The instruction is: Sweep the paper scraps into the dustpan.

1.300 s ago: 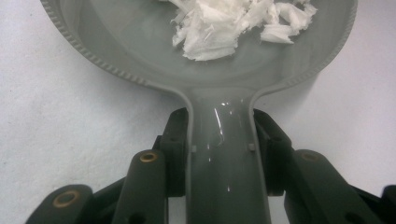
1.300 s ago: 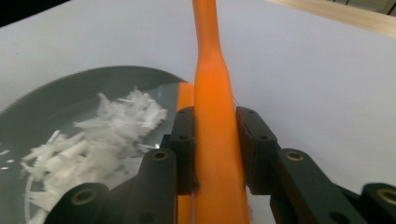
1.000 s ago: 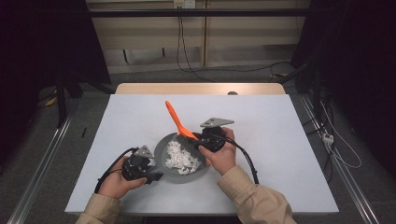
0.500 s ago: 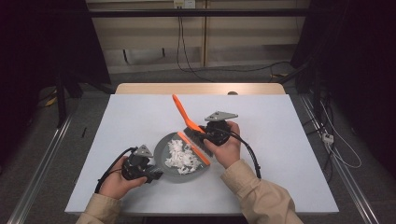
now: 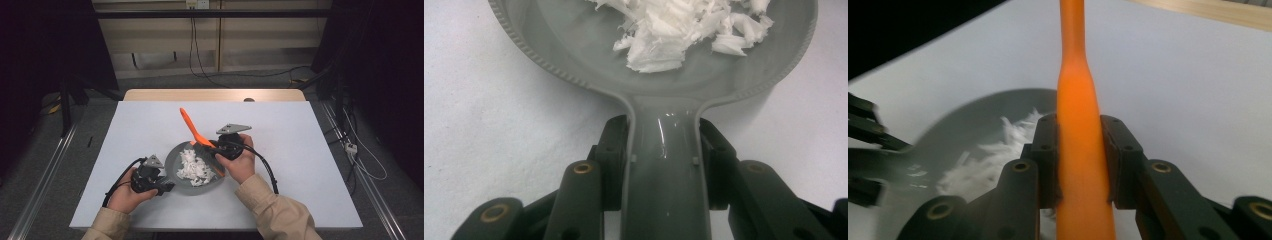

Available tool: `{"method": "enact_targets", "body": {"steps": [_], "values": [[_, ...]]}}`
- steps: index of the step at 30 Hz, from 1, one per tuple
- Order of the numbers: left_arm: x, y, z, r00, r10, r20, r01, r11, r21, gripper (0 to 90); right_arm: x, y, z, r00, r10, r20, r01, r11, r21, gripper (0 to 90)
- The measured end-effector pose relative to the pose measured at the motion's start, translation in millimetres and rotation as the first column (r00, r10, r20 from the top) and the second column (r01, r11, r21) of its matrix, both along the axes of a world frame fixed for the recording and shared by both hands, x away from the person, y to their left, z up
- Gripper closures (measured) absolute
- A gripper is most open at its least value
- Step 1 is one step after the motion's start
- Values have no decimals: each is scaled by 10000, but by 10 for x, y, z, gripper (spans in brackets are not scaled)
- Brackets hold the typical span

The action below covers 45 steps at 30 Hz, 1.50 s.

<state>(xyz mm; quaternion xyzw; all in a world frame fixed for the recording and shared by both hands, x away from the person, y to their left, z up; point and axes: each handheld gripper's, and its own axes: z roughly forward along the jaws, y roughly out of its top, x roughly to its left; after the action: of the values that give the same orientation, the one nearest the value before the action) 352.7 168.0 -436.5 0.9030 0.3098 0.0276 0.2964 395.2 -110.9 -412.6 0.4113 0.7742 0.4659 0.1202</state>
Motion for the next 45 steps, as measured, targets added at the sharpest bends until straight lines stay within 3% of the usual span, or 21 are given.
{"method": "enact_targets", "body": {"steps": [2, 5, 9, 14, 18, 20, 24, 30, 33, 35, 40, 43, 45], "values": [[-2, -2, -4, 10000, -11, 31, 11, 10000, -19, 622, -19, 19, 43, 9996, 1, 291, 10, 9993, -376, 715], [-3, -2, -8, 10000, 35, 68, -34, 10000, -71, 618, -24, 3, 93, 9994, 10, 340, -6, 10000, -98, 715], [-11, -20, -16, 9996, 216, 199, -215, 9997, -91, 615, -18, -35, 139, 9990, -93, 448, 106, 9995, -288, 715], [-12, -30, -13, 9993, 302, 218, -301, 9995, -60, 625, -14, -81, 141, 9994, -110, 338, 107, 9999, 70, 715], [-13, -28, -13, 9990, 390, 235, -389, 9992, -65, 626, -3, -68, 64, 9991, -162, 383, 179, 9988, -449, 716], [-13, -17, -13, 9988, 435, 227, -434, 9990, -58, 625, 17, -98, 8, 9987, -343, 387, 378, 9950, -927, 715], [-6, 2, -15, 9985, 494, 234, -492, 9988, -83, 624, 30, -209, -42, 9963, -741, 429, 793, 9874, -1367, 715], [0, 2, -10, 9986, 456, 266, -455, 9990, -15, 625, 42, -364, 8, 9934, -1025, 523, 1084, 9861, -1262, 715], [-1, 2, -10, 9986, 454, 266, -454, 9990, -8, 625, 45, -394, 6, 9911, -1123, 709, 1220, 9810, -1510, 715], [-4, 0, -11, 9985, 484, 251, -483, 9988, -33, 624, 48, -389, -32, 9910, -1126, 722, 1240, 9756, -1812, 716], [-4, -11, -8, 9979, 547, 336, -550, 9985, 71, 625, -32, -279, -75, 9930, -870, 805, 1013, 9754, -1959, 714], [0, -17, -9, 9984, 507, 238, -506, 9987, -16, 625, -78, -176, -75, 9962, -612, 617, 706, 9839, -1643, 712], [2, -18, -9, 9984, 516, 227, -516, 9987, -37, 625, -80, -128, -75, 9987, -446, 252, 468, 9940, -990, 714]]}}
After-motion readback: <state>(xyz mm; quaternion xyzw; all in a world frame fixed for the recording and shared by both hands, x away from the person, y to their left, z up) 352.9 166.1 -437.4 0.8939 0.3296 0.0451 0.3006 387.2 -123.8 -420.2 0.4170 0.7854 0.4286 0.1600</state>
